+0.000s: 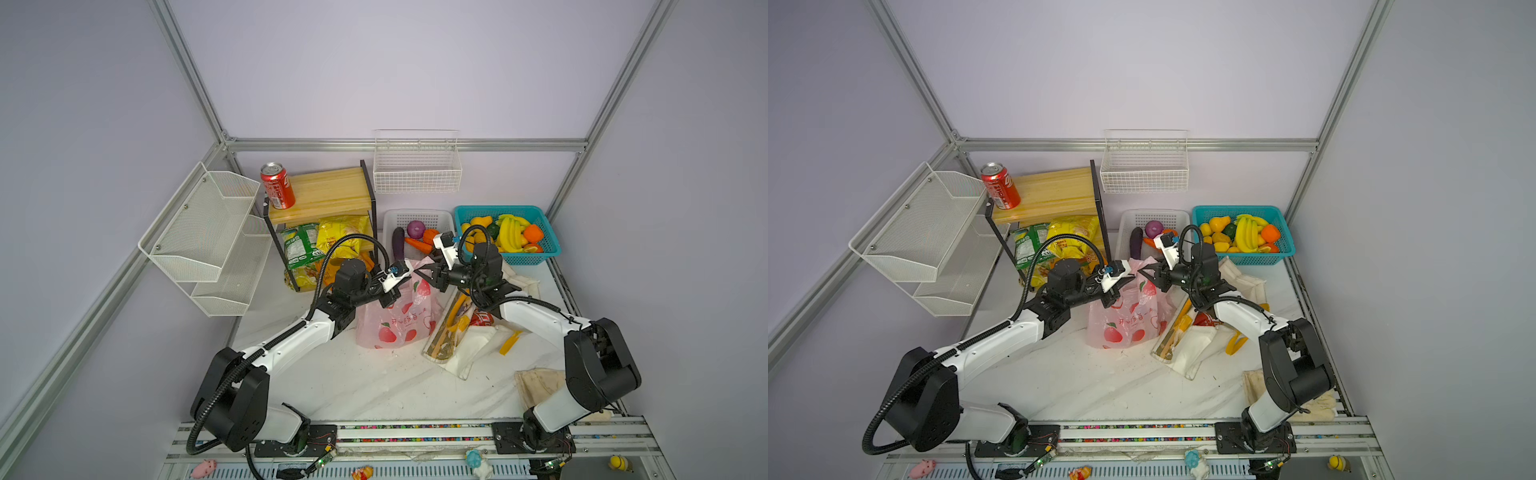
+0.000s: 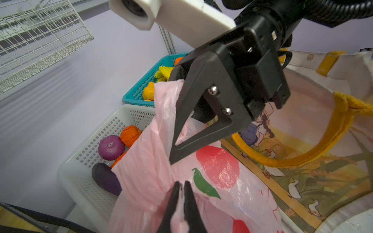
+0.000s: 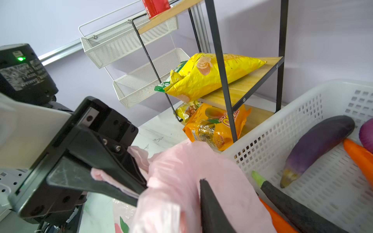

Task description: Place the mixed food into the grocery bags and tie them

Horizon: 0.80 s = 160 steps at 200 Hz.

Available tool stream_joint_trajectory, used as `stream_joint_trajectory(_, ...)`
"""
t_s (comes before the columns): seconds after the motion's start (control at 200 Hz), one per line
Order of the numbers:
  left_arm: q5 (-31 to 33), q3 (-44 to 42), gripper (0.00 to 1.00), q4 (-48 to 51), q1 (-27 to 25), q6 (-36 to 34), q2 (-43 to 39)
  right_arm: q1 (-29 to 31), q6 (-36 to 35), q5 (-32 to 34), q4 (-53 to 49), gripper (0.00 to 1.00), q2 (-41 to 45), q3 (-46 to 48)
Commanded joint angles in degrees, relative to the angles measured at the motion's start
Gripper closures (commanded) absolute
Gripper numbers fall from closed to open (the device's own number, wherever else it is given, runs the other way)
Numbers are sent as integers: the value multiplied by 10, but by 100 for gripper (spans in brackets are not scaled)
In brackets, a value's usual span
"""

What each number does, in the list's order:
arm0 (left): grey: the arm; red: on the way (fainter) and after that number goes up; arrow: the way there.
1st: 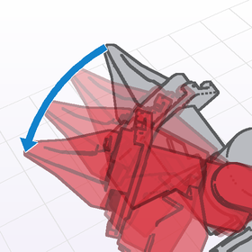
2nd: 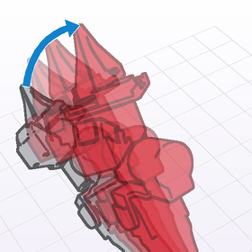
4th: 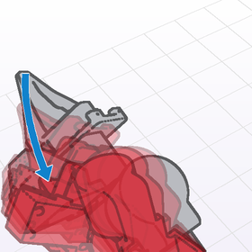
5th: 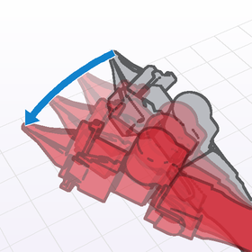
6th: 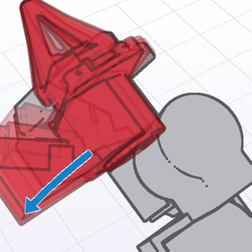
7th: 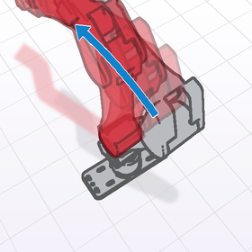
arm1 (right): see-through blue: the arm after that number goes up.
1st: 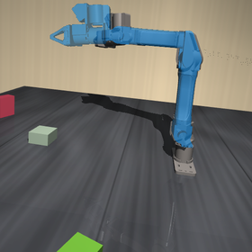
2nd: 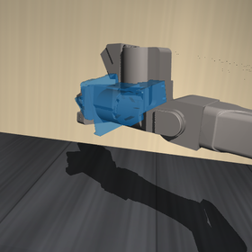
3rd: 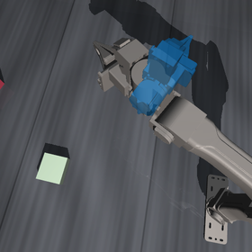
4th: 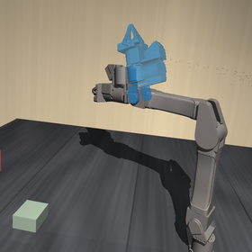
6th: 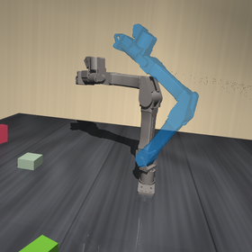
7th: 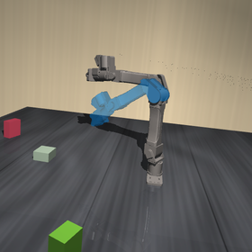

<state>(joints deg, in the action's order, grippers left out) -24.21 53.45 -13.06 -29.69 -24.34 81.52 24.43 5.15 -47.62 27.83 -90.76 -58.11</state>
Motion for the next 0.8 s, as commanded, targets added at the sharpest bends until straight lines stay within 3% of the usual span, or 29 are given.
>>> stream_joint_trajectory(0.0,21,-26,100,-22,-2,-27,9,3,-33,-17,-6,67,-3,-19)
stream_joint_trajectory(0.275,17,-30,100,-27,-3,-44,8,3,-94,6,-59,50,-10,-26)
stream_joint_trajectory(0.54,13,-30,100,-28,-3,-49,12,7,-44,14,20,35,-29,-29)
stream_joint_trajectory(0.795,11,-31,100,-22,-3,-53,11,22,-17,18,41,33,-63,-55)
